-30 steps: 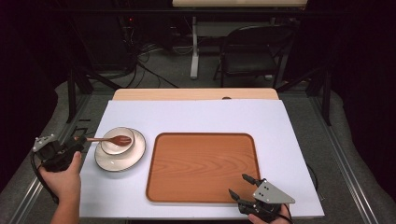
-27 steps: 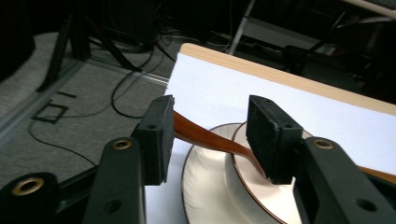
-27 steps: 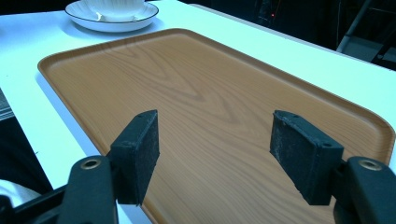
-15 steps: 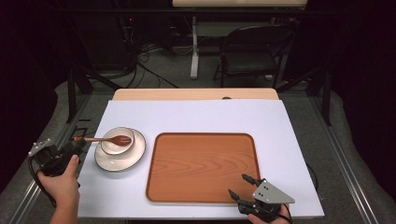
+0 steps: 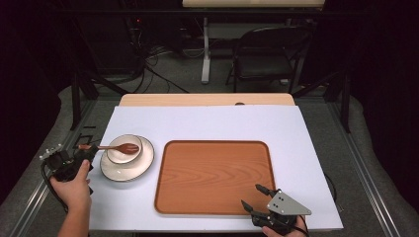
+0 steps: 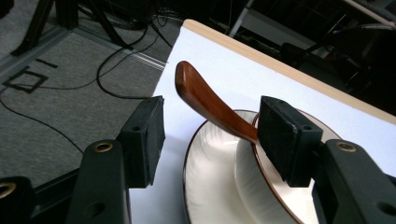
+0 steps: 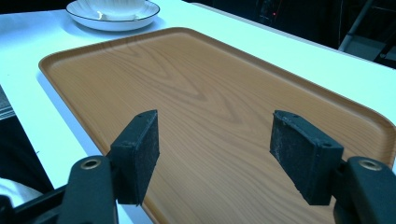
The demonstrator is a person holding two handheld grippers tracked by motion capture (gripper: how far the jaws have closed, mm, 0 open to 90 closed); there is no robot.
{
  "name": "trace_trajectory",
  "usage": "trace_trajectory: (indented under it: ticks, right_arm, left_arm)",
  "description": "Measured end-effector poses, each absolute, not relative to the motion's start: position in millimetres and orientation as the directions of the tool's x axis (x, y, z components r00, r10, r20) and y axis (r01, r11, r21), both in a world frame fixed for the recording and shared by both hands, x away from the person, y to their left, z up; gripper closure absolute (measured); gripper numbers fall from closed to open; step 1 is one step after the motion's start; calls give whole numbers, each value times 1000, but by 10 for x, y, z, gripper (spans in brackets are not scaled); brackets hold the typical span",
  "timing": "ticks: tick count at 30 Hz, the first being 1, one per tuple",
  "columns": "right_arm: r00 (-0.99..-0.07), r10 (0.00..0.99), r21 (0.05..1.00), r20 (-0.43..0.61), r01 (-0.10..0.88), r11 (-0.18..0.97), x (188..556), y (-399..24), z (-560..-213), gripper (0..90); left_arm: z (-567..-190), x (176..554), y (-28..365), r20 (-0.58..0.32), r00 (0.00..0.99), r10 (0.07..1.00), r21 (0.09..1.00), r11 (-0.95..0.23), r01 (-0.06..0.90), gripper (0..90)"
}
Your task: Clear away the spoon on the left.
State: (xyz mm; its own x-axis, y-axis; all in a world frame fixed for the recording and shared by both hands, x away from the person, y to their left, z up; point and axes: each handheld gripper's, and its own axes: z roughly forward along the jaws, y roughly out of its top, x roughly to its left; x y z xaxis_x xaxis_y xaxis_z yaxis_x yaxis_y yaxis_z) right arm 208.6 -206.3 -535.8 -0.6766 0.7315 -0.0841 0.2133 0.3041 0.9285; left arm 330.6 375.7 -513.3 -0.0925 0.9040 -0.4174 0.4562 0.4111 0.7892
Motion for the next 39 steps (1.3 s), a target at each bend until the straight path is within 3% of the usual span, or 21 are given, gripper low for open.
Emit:
trace_trajectory:
  ticks: [7, 22, 39]
  right_arm:
    - [-677, 731, 929, -82, 213, 302, 2084, -2064, -5357, 326]
    - [-678, 731, 930, -81, 212, 300, 2083, -2071, -5355, 327]
    - [-678, 730, 930, -87, 208, 304, 2082, -2075, -5352, 326]
  left_arm:
    - [-5169, 3401, 3762, -440, -97, 893, 786, 435, 439, 421]
    - [-5189, 3419, 3738, -434, -94, 896, 799, 432, 419, 646]
    - [-5016, 3415, 3692, -434, -58, 899, 818, 421, 392, 751]
